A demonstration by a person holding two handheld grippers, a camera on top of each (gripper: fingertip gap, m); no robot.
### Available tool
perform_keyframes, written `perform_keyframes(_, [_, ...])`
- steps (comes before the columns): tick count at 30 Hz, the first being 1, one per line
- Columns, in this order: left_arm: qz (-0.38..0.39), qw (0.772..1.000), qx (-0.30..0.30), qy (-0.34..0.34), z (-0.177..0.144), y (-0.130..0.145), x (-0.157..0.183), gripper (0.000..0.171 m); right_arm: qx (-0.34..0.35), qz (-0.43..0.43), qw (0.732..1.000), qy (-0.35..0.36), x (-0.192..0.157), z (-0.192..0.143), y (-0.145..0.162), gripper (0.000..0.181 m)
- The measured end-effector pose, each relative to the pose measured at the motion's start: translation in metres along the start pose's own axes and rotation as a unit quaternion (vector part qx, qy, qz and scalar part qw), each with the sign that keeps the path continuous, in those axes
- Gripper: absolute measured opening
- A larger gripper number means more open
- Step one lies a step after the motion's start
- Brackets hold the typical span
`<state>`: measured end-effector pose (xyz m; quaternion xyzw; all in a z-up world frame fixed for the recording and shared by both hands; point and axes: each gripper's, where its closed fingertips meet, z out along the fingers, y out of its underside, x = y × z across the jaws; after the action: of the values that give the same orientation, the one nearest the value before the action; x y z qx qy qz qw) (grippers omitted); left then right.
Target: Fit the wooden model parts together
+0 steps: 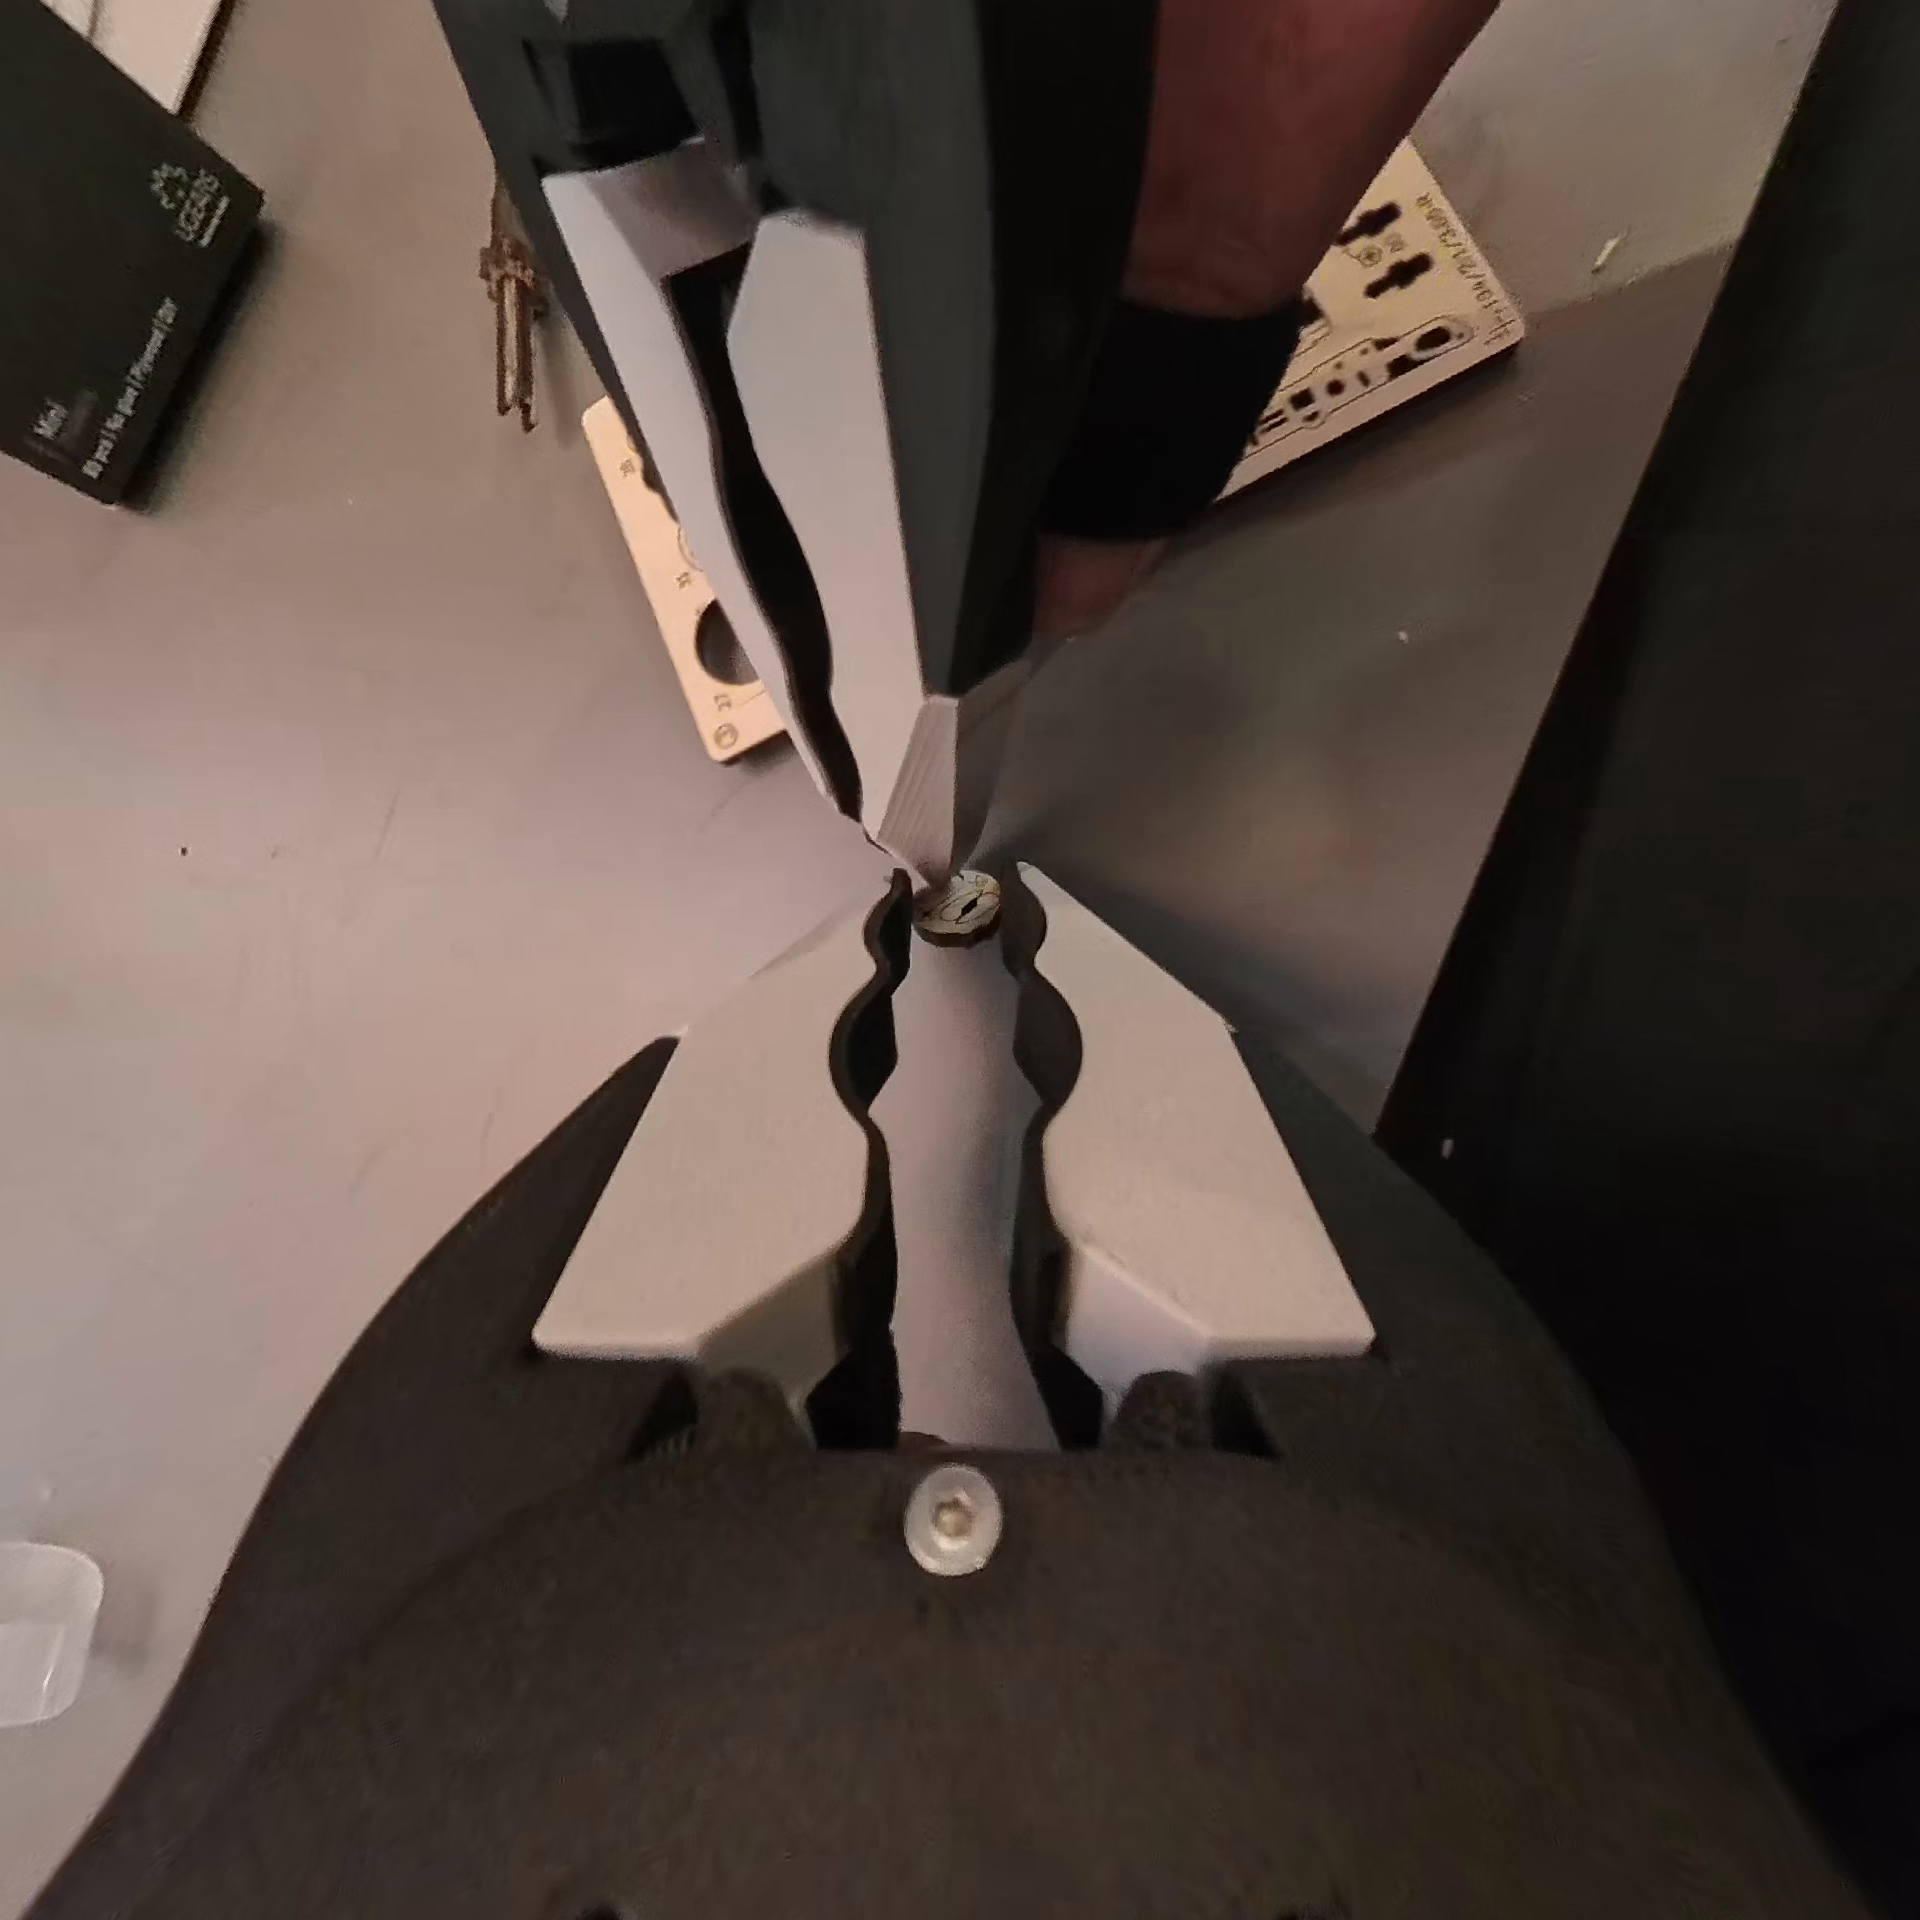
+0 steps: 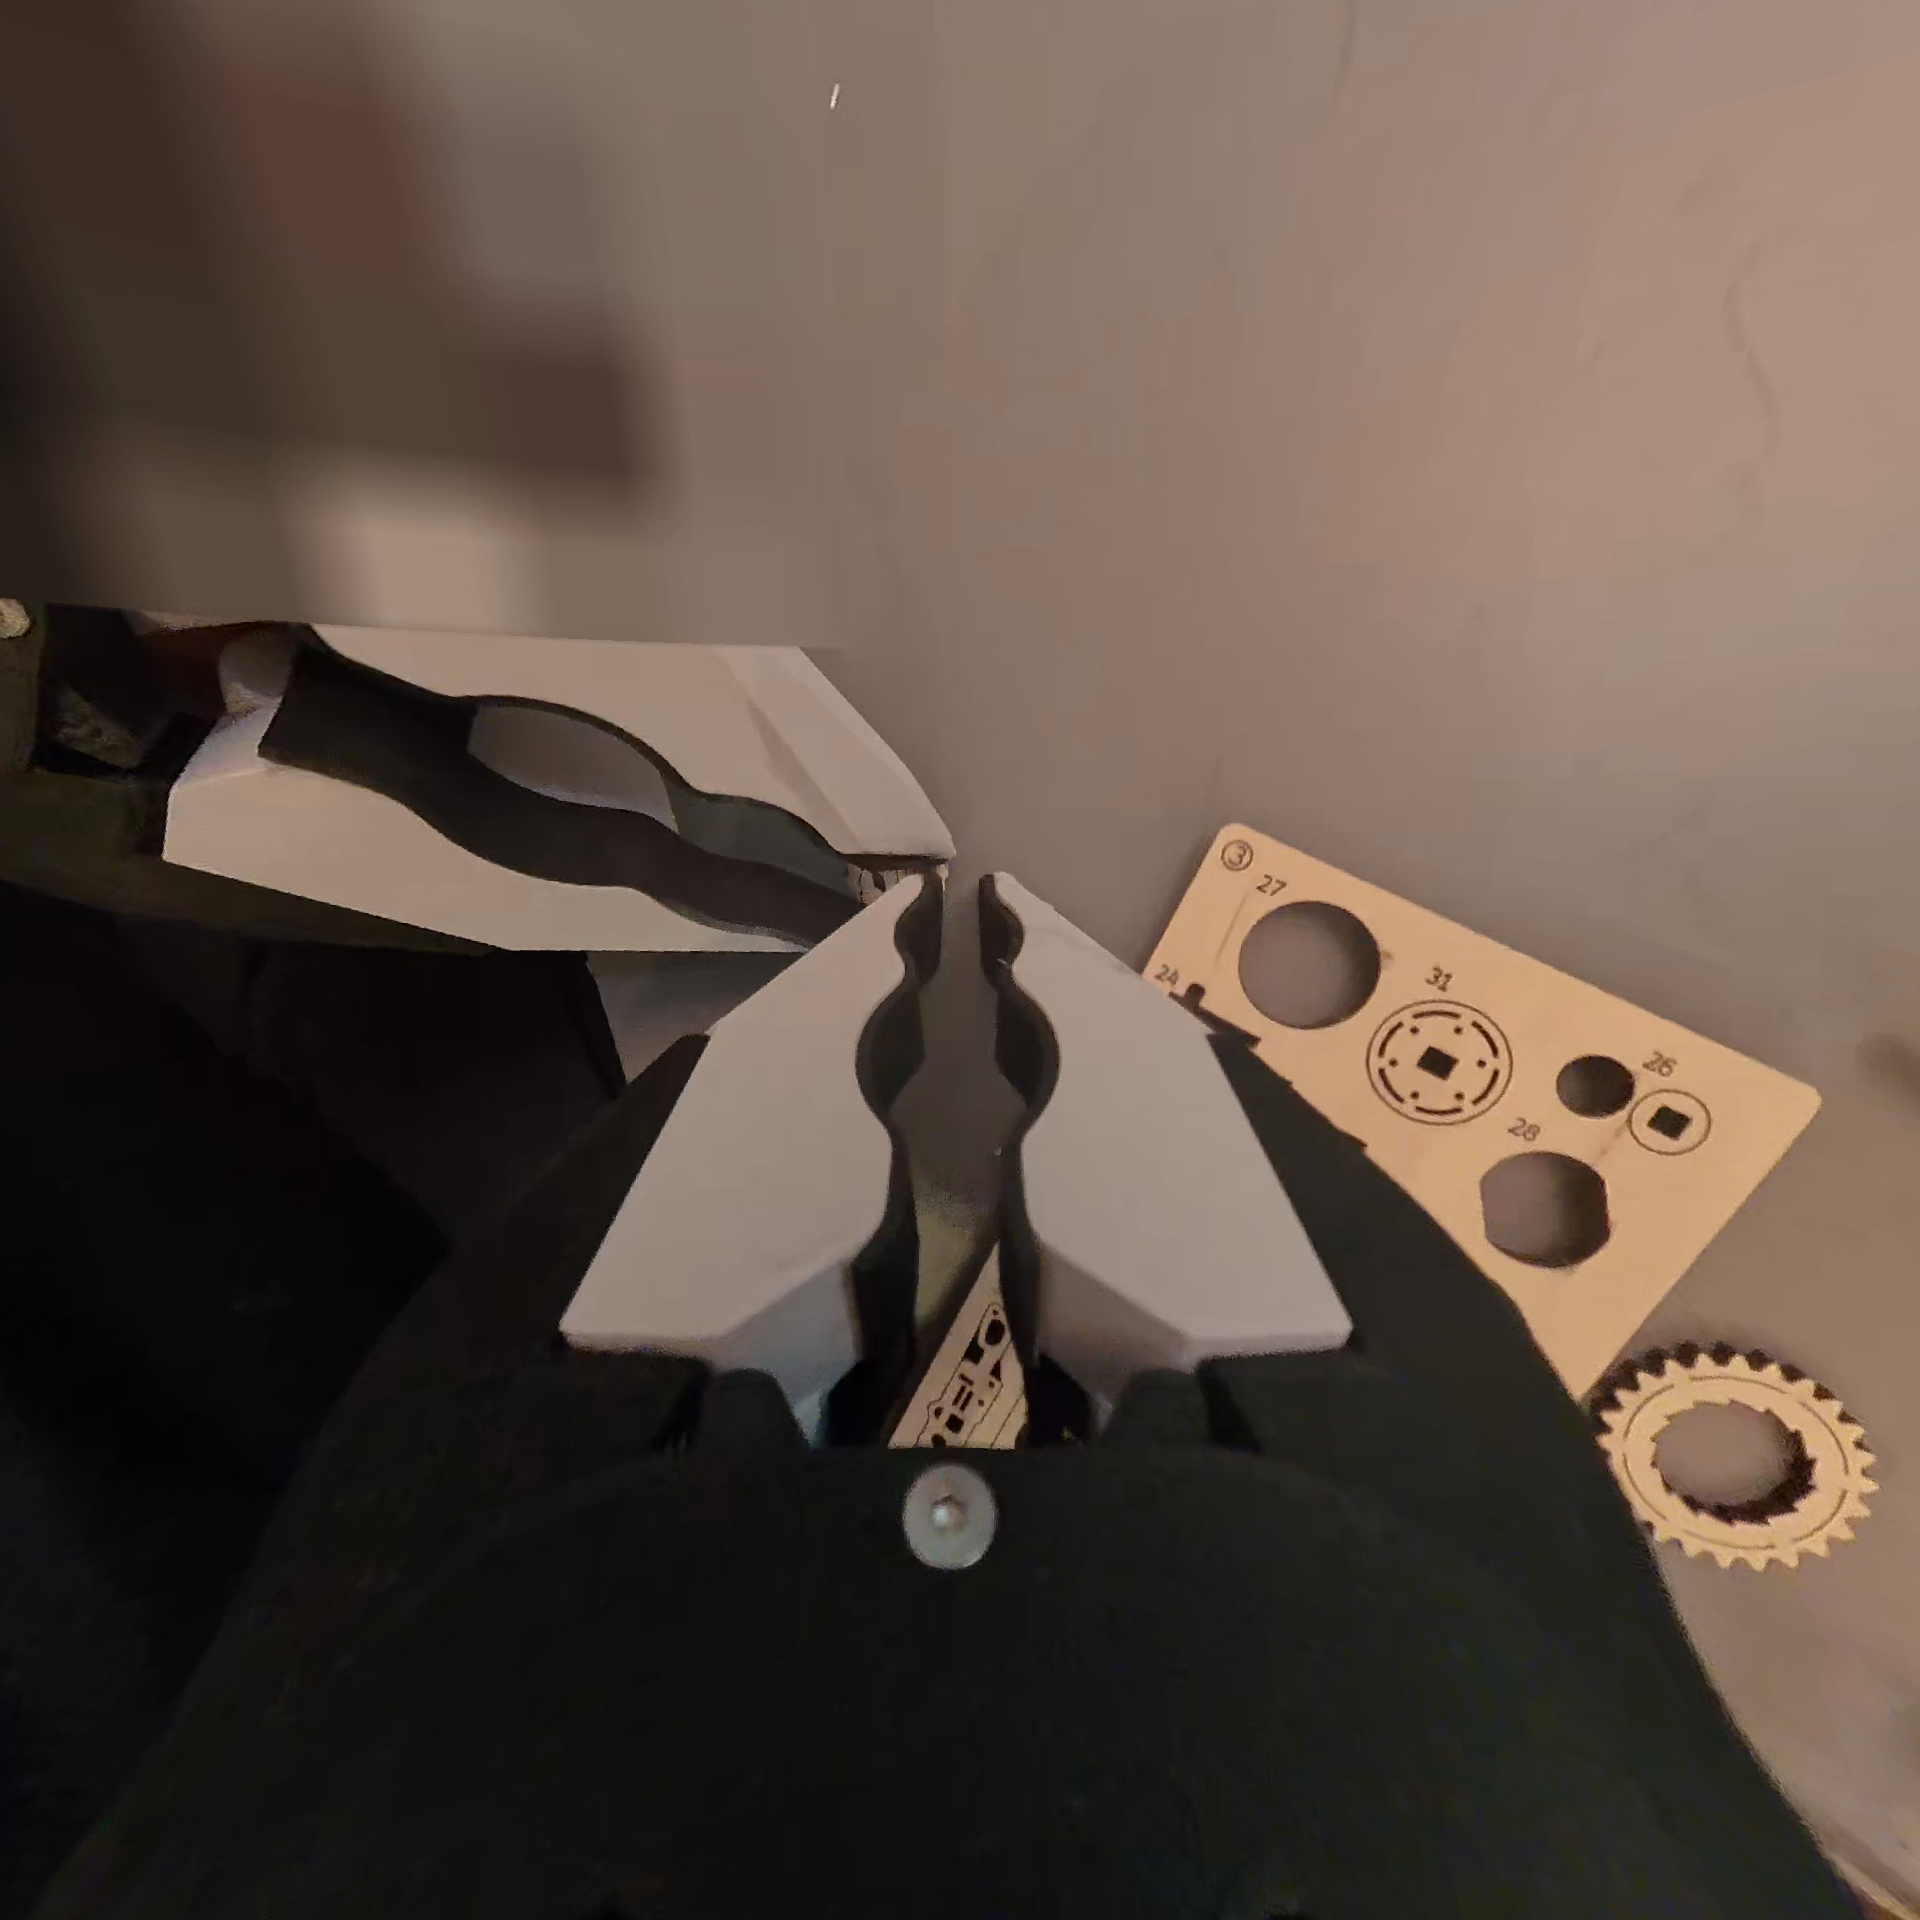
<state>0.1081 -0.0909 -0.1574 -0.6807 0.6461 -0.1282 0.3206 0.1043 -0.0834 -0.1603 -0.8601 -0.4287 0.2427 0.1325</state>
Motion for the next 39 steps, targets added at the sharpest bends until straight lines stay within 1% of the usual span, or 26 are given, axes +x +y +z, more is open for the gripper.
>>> perform_keyframes(2, [0.002,1.0,-0.004,0.001,0.0,-0.002,0.002,0.015,0.0,-0.001,1.0,0.001,0.0,-0.002,0.002,0.006])
perform_keyframes(5, [0.004,1.0,0.0,-0.012,-0.003,-0.006,0.0,0.015,0.025,0.01,0.999,-0.017,-0.002,-0.007,0.0,0.005])
perform_keyframes(7, [0.009,1.0,0.007,-0.026,-0.008,-0.012,-0.004,0.015,0.06,0.024,0.997,-0.041,-0.006,-0.014,-0.005,0.004])
perform_keyframes(9, [0.014,0.999,0.017,-0.042,-0.015,-0.019,-0.008,0.015,0.088,0.036,0.993,-0.068,-0.01,-0.023,-0.009,0.007])
perform_keyframes(11, [0.035,0.997,0.031,-0.054,-0.021,-0.028,-0.009,0.015,0.117,0.043,0.988,-0.092,-0.013,-0.033,-0.013,0.007])
perform_keyframes(13, [0.039,0.996,0.041,-0.068,-0.026,-0.035,-0.011,0.015,0.136,0.043,0.984,-0.109,-0.014,-0.042,-0.014,0.006])
perform_keyframes(16, [0.056,0.992,0.063,-0.089,-0.035,-0.049,-0.011,0.015,0.166,0.054,0.973,-0.151,-0.017,-0.058,-0.017,0.004])
perform_keyframes(18, [0.074,0.99,0.074,-0.099,-0.04,-0.056,-0.011,0.015,0.181,0.056,0.966,-0.178,-0.019,-0.067,-0.018,0.002])
perform_keyframes(20, [0.081,0.987,0.082,-0.11,-0.044,-0.061,-0.014,0.015,0.194,0.065,0.957,-0.206,-0.022,-0.075,-0.021,0.008])
perform_keyframes(23, [0.098,0.983,0.1,-0.118,-0.049,-0.068,-0.014,0.015,0.2,0.075,0.947,-0.241,-0.026,-0.083,-0.022,0.012])
perform_keyframes(27, [0.114,0.978,0.124,-0.126,-0.055,-0.077,-0.014,0.015,0.203,0.08,0.941,-0.26,-0.027,-0.085,-0.021,0.016])
perform_keyframes(29, [0.118,0.976,0.132,-0.13,-0.058,-0.079,-0.016,0.015,0.218,0.077,0.931,-0.281,-0.032,-0.09,-0.024,0.005])
perform_keyframes(30, [0.116,0.975,0.136,-0.131,-0.059,-0.079,-0.017,0.015,0.224,0.077,0.929,-0.283,-0.032,-0.092,-0.026,0.004])
perform_keyframes(33, [0.1,0.973,0.154,-0.139,-0.065,-0.083,-0.021,0.016,0.245,0.074,0.922,-0.289,-0.032,-0.1,-0.03,0.0])
perform_keyframes(34, [0.086,0.974,0.159,-0.137,-0.067,-0.083,-0.024,0.02,0.26,0.073,0.919,-0.288,-0.03,-0.105,-0.033,0.001])
perform_keyframes(36, [0.024,0.979,0.173,-0.107,-0.069,-0.081,-0.027,0.029,0.286,0.069,0.911,-0.288,-0.028,-0.115,-0.037,0.001])
perform_keyframes(37, [-0.015,0.978,0.189,-0.088,-0.07,-0.081,-0.028,0.029,0.298,0.069,0.908,-0.287,-0.026,-0.119,-0.038,0.001])
perform_keyframes(39, [-0.104,0.965,0.238,-0.03,-0.076,-0.086,-0.029,0.024,0.312,0.053,0.904,-0.287,-0.027,-0.125,-0.039,0.001])
